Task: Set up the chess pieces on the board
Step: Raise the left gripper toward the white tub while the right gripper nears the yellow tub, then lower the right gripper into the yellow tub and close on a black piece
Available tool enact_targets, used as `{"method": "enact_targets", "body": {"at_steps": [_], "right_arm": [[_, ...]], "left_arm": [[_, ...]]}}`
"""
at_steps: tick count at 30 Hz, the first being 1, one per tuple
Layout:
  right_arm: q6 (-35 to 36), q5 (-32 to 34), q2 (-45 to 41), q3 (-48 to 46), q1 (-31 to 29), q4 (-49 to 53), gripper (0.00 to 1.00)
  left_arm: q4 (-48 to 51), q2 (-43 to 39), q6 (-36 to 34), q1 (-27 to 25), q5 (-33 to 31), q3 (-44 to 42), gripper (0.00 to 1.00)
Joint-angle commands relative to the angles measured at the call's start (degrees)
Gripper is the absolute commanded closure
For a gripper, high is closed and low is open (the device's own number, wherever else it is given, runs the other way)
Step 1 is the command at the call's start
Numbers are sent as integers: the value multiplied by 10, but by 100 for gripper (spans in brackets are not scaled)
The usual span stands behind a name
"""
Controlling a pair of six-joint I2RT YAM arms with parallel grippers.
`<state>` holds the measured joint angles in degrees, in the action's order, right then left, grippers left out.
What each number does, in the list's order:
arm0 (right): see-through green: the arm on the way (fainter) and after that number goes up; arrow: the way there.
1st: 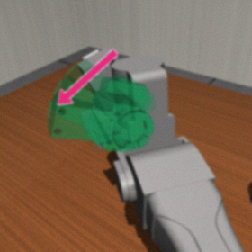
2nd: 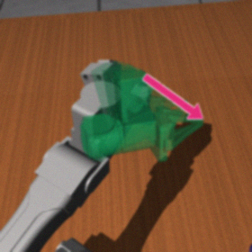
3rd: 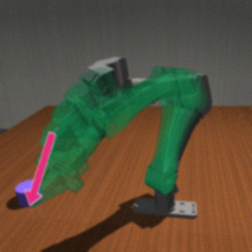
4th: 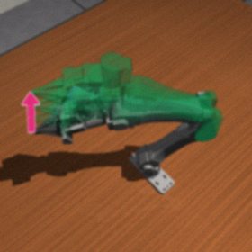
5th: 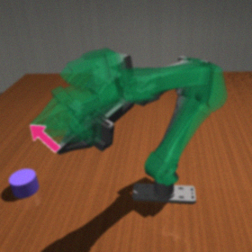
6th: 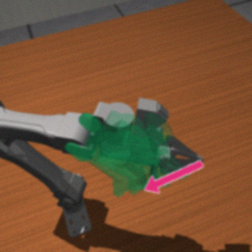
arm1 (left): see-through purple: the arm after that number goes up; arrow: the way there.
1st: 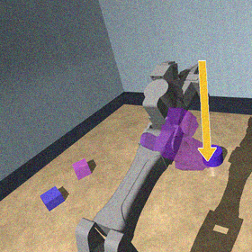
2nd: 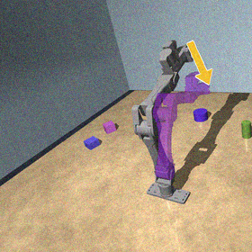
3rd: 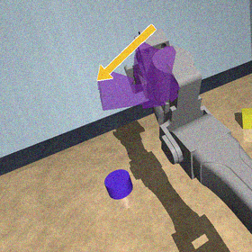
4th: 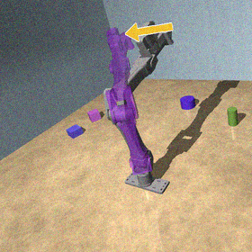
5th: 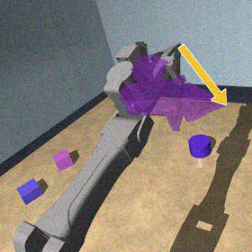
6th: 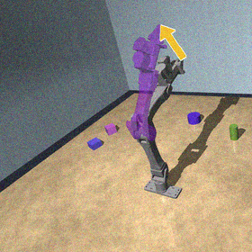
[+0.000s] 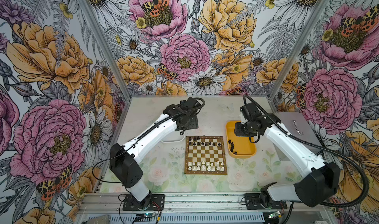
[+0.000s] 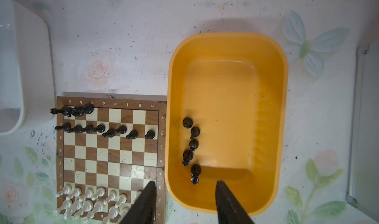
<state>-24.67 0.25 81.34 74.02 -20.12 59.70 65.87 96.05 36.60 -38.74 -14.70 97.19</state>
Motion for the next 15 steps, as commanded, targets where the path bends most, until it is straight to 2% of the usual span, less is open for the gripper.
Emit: {"method": "enact_targets", "body": {"at_steps": [1, 6, 10, 15], "right_arm": [[-18, 0, 37, 29, 1, -20, 49], [-44, -11, 92, 15, 1, -60, 48], [-65, 2, 100, 0, 1, -82, 47], [-72, -3, 131, -6, 2, -94, 56]], "left_arm": [[0, 41, -72, 25, 0, 49, 1], [-28, 61, -133, 56, 23, 73, 1], [-57, 50, -148, 80, 63, 66, 1], [-92, 33, -153, 107, 72, 49, 1]]}}
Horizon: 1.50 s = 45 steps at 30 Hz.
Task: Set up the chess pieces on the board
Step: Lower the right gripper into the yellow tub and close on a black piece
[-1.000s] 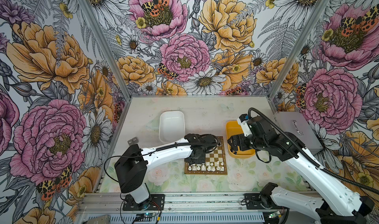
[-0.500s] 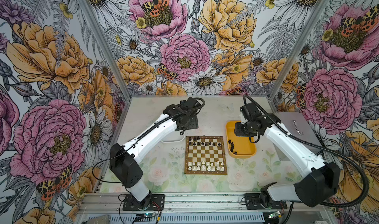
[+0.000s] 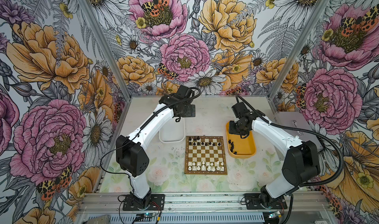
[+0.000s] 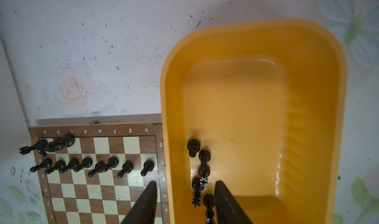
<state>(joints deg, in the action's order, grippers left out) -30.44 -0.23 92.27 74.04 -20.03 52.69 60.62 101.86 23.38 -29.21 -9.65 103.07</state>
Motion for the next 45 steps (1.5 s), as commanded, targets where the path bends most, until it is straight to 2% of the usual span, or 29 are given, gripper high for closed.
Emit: {"method": "enact_targets", "body": {"at_steps": [1, 10, 12, 13, 15, 27, 32, 45], "right_arm": [[-14, 2, 25, -7, 0, -25, 57], [-17, -3, 44, -25, 0, -34, 62], [-17, -7, 49, -31, 1, -42, 66], [-16, -12, 53, -34, 1, -46, 72], [-13, -21, 60, -34, 1, -50, 75], [-12, -32, 71, -57, 3, -75, 72], [-6, -34, 76, -61, 7, -78, 77], [1, -35, 84, -67, 18, -79, 78]], "left_arm": [[-42, -25, -20, 14, 25, -11, 1], [-43, 2, -26, 24, 33, 16, 1], [-43, 11, -25, 25, 34, 26, 1], [-43, 14, -22, 24, 36, 29, 1], [-43, 18, -20, 24, 42, 35, 1], [-42, 17, -18, 25, 42, 42, 1], [-42, 18, -16, 25, 44, 46, 1], [-42, 16, -12, 25, 43, 44, 1]]}}
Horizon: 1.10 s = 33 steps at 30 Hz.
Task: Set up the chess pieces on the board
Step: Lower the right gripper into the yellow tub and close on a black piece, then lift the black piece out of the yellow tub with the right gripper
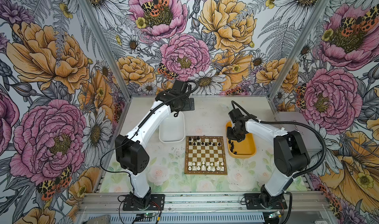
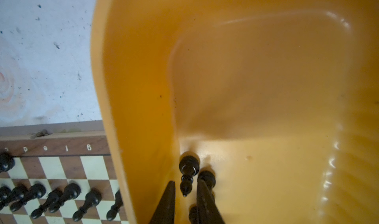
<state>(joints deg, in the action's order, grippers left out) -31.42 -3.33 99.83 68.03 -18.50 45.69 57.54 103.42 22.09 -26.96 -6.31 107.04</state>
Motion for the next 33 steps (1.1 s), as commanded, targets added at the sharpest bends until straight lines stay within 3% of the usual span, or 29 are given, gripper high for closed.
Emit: {"method": "enact_targets", "body": {"at_steps": [1, 17, 33], "right_arm": [[11, -4, 9, -7, 3, -9, 78], [16, -17, 22, -6, 4, -21, 81], [10, -18, 14, -7, 3, -20, 95]], "left_arm": [[-11, -1, 1, 1, 9, 3, 1], [-11, -20, 1, 1, -3, -16, 1], [-11, -24, -9, 5, -5, -25, 1]]}}
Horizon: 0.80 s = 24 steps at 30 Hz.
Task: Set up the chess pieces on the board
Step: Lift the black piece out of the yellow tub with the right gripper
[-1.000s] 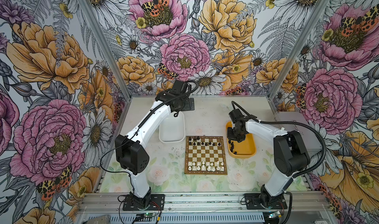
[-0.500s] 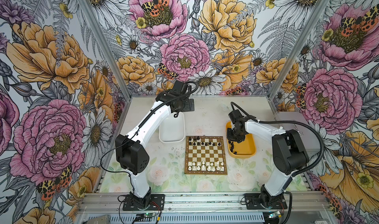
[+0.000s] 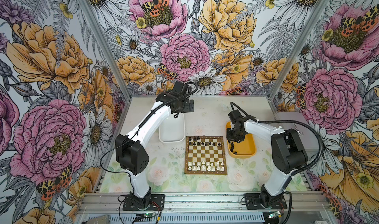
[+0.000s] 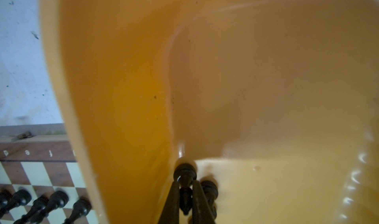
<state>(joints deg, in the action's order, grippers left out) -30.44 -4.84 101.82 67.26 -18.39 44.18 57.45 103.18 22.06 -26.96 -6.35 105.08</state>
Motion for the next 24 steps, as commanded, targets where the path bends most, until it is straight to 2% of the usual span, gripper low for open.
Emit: {"method": "enact_targets", "body": {"at_steps": [1, 5, 14, 24], "right_arm": [[0, -4, -8, 1, 2, -5, 95], [1, 1, -20, 9, 2, 7, 97], [32, 64, -55, 62, 1, 70, 98], [43, 64, -64, 143, -13, 124, 98]], "left_arm": [[-10, -21, -9, 5, -6, -5, 1], [-10, -23, -11, 5, -7, -6, 1], [-10, -27, -15, 6, -9, -10, 1], [-10, -33, -17, 8, -12, -14, 1]]}}
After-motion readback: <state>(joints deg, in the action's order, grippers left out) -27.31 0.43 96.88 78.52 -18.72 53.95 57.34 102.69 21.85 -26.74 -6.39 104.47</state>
